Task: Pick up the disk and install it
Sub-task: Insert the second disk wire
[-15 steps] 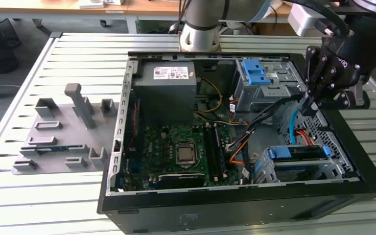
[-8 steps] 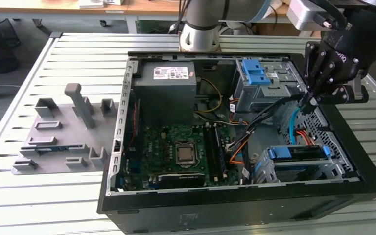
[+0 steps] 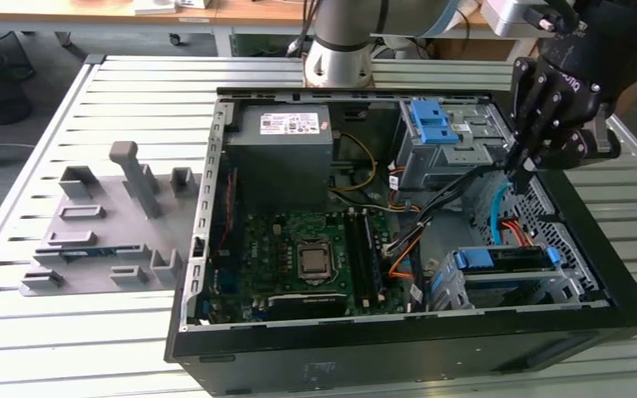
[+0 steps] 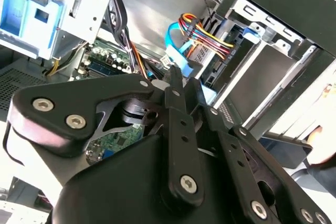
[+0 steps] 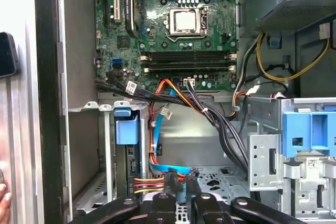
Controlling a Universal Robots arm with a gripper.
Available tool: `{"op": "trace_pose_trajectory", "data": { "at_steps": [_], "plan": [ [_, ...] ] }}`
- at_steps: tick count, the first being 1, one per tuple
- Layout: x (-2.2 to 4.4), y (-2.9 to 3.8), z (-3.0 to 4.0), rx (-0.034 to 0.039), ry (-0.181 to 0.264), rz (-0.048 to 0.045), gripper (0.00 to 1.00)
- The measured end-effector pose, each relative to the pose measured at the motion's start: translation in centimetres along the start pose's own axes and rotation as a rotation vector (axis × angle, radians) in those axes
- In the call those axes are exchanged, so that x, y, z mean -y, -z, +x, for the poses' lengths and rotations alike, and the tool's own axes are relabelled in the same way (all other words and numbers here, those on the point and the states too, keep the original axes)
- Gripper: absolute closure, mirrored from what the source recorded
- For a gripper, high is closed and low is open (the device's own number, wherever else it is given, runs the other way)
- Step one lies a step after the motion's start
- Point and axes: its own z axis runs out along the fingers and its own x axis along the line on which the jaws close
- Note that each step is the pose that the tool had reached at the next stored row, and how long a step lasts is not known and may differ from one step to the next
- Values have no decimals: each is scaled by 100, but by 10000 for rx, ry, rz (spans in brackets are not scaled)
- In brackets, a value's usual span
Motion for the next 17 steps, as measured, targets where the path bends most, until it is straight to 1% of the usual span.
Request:
{"op": "trace_pose_trajectory", "data": {
  "at_steps": [1, 3, 7, 12, 14, 15, 17],
  "plan": [
    [-1, 0, -23, -42, -1, 2, 76],
    [-2, 1, -53, -131, 1, 5, 76],
    [-4, -9, -93, -349, 5, 15, 76],
    [-6, -42, -124, -492, 8, 20, 76],
    [-7, -58, -134, -564, 10, 24, 76],
    [-7, -65, -138, -621, 11, 26, 76],
    [-8, -81, -144, -770, 15, 32, 76]
  ]
}}
